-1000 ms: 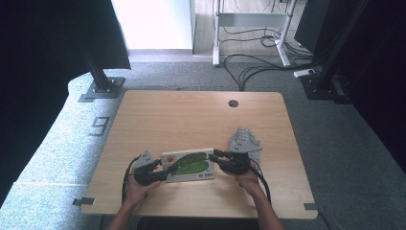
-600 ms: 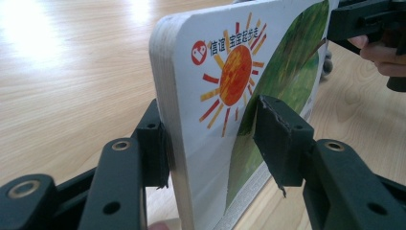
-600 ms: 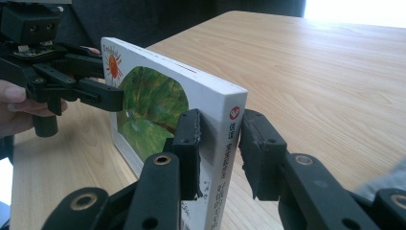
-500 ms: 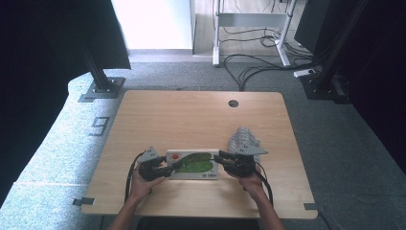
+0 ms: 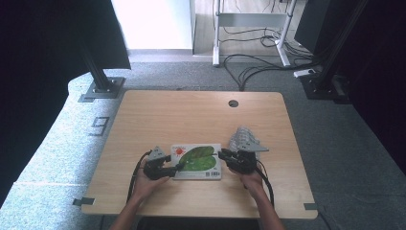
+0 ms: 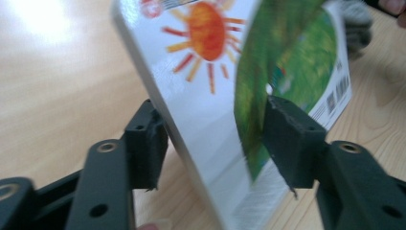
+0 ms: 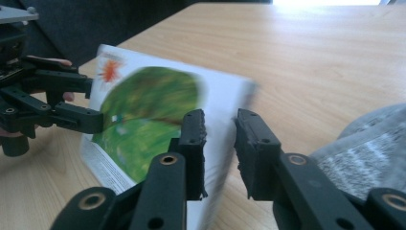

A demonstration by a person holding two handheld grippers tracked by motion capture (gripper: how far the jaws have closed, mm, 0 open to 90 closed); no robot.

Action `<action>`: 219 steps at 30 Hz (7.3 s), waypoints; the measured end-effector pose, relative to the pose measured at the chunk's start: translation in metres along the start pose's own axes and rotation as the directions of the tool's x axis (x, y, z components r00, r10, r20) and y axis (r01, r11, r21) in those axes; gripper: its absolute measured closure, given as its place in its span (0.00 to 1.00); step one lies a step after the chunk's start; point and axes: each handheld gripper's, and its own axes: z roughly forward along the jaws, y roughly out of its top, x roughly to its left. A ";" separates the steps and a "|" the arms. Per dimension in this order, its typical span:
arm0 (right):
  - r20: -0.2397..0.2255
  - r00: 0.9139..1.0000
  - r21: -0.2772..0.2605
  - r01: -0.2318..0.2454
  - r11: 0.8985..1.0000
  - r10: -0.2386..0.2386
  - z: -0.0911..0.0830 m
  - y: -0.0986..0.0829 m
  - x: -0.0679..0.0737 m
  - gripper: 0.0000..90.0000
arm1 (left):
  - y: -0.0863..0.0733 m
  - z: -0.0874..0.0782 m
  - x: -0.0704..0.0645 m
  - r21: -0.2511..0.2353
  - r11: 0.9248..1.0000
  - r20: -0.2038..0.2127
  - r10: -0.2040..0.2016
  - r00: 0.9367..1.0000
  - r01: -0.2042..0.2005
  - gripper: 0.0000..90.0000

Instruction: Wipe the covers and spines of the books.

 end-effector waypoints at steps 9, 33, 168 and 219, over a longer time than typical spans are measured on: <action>0.063 0.998 0.100 0.013 0.995 -0.020 0.024 -0.008 0.002 0.78 | -0.006 0.014 0.002 0.069 0.998 -0.028 -0.003 1.000 0.005 0.61; 0.411 0.912 0.174 -0.093 0.980 0.014 0.004 0.007 -0.055 0.21 | -0.011 0.001 -0.004 0.083 0.997 -0.016 0.002 1.000 0.000 0.42; 0.176 0.981 0.142 0.056 0.988 -0.081 0.026 -0.023 0.059 0.67 | -0.014 0.008 -0.012 0.097 0.995 -0.046 0.018 0.999 -0.014 0.45; 0.576 0.818 0.089 -0.055 0.995 -0.006 -0.046 -0.010 -0.101 0.63 | -0.011 -0.013 0.001 0.049 0.998 -0.077 -0.037 0.996 0.041 0.36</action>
